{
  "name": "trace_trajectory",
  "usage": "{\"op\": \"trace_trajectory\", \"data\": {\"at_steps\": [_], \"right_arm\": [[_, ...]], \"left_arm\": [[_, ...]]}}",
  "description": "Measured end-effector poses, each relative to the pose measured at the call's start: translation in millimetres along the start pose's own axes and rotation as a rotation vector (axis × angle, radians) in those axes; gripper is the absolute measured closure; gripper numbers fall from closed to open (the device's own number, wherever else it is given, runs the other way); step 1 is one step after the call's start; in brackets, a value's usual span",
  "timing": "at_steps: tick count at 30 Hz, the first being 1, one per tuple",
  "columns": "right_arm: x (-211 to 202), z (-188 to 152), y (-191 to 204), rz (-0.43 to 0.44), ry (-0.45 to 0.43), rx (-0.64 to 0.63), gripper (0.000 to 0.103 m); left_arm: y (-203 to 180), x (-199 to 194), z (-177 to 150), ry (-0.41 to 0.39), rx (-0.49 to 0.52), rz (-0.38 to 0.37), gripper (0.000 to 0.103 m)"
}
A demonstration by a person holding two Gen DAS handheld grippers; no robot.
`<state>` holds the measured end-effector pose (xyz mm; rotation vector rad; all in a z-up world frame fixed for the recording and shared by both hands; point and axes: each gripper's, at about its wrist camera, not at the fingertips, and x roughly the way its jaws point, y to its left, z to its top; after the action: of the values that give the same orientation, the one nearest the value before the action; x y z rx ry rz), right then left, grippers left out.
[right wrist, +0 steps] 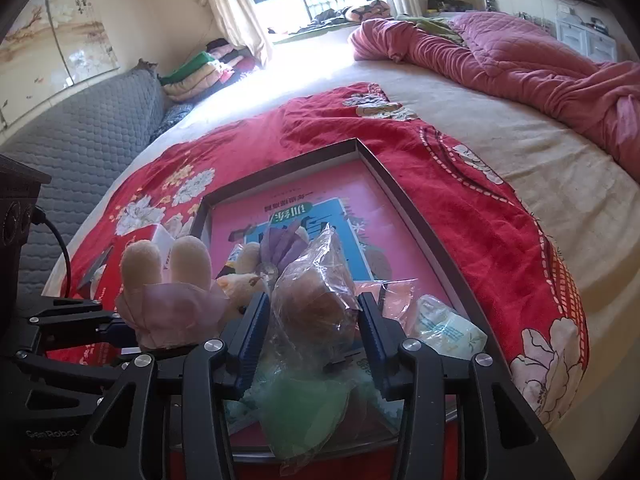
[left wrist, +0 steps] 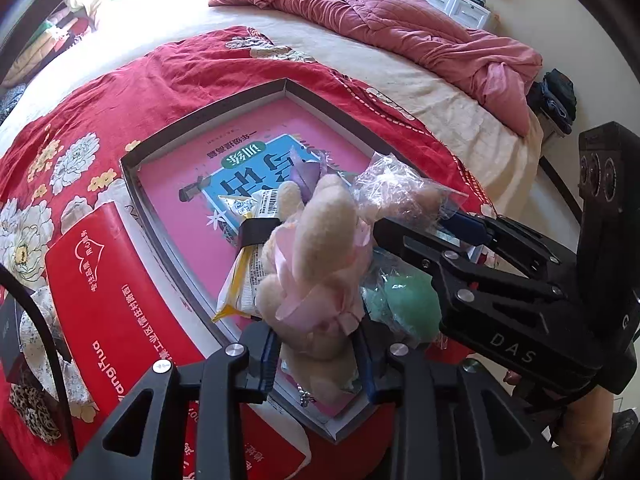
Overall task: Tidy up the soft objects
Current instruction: 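Open the left tool to drop the bunny while the right tool releases the clear bag into the tray, then move both open tools back toward the leopard and white floral scrunchies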
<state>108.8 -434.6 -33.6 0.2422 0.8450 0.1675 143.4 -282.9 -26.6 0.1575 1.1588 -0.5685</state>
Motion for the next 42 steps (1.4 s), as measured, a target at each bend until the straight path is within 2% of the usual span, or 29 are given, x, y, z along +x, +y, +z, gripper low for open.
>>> {"op": "trace_trajectory", "data": {"at_steps": [3,8,11,15,19,24,33,42], "right_arm": [[-3.8,0.7,0.2,-0.002,-0.008,0.006,0.045],[-16.5,3.4,-2.4,-0.021,-0.045,0.02,0.043],[-24.9,5.1,-3.3,-0.036,-0.068,0.025,0.035],[-36.4,8.0,-4.2,-0.049,-0.101,0.031,0.034],[-47.0,11.6,-0.6,-0.058,-0.128,0.021,0.033],[-60.9,17.7,7.5,-0.055,-0.162,0.008,0.032],[-78.2,26.5,38.8,-0.042,-0.198,-0.052,0.029],[-78.5,31.7,97.6,0.014,-0.2,-0.18,0.029]], "left_arm": [[3.3,-0.2,-0.2,0.004,-0.015,0.0,0.068],[7.9,-1.4,-1.2,0.005,-0.027,0.021,0.063],[7.7,-3.1,-1.5,0.001,-0.022,0.035,0.058],[8.6,-7.0,-3.0,-0.013,-0.026,0.031,0.056],[9.7,-16.0,-3.3,-0.04,-0.027,0.047,0.045],[14.8,-30.8,-4.0,-0.071,-0.035,0.053,0.043],[34.8,-61.6,-13.2,-0.128,-0.065,0.085,0.041],[75.7,-104.4,-36.5,-0.198,-0.127,0.152,0.04]]}}
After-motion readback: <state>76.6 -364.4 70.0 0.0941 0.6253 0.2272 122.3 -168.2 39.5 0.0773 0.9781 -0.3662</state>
